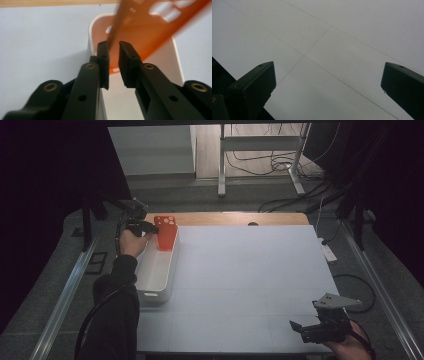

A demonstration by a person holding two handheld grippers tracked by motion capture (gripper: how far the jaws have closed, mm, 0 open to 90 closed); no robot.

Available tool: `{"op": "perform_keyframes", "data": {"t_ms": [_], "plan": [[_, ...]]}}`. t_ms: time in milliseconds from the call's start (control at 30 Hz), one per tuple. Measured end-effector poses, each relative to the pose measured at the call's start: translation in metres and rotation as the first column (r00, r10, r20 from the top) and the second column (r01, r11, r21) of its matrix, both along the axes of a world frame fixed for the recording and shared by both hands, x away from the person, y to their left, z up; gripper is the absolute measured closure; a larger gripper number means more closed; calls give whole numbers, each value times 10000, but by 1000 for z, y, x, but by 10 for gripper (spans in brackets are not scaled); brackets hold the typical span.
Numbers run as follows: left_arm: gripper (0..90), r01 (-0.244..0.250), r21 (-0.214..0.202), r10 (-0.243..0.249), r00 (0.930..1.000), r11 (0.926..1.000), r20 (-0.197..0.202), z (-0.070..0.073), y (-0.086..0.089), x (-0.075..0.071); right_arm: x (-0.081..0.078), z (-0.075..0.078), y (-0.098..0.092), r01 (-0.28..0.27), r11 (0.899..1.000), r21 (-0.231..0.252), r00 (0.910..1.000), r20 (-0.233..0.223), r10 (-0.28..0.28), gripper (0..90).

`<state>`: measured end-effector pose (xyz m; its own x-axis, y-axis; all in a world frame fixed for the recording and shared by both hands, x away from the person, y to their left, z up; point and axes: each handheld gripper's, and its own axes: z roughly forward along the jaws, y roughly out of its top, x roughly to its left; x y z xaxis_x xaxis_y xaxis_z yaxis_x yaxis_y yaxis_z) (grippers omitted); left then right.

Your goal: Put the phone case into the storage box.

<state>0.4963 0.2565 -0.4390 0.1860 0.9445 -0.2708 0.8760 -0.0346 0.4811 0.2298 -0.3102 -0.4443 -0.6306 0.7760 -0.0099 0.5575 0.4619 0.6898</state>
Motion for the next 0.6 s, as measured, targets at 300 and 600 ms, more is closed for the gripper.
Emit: {"op": "perform_keyframes", "data": {"t_ms": [300, 600], "plan": [[652, 372, 86, -375, 9986, 9993, 380, 5, -1, -4, 0, 0, 0, 11, 10000, 58, 10000, 10, -11, 0], [484, 977, 89, -981, 9894, 9952, 1069, 10, 1, -10, 0, 0, 0, 19, 10000, 65, 10000, 12, -19, 0]]}}
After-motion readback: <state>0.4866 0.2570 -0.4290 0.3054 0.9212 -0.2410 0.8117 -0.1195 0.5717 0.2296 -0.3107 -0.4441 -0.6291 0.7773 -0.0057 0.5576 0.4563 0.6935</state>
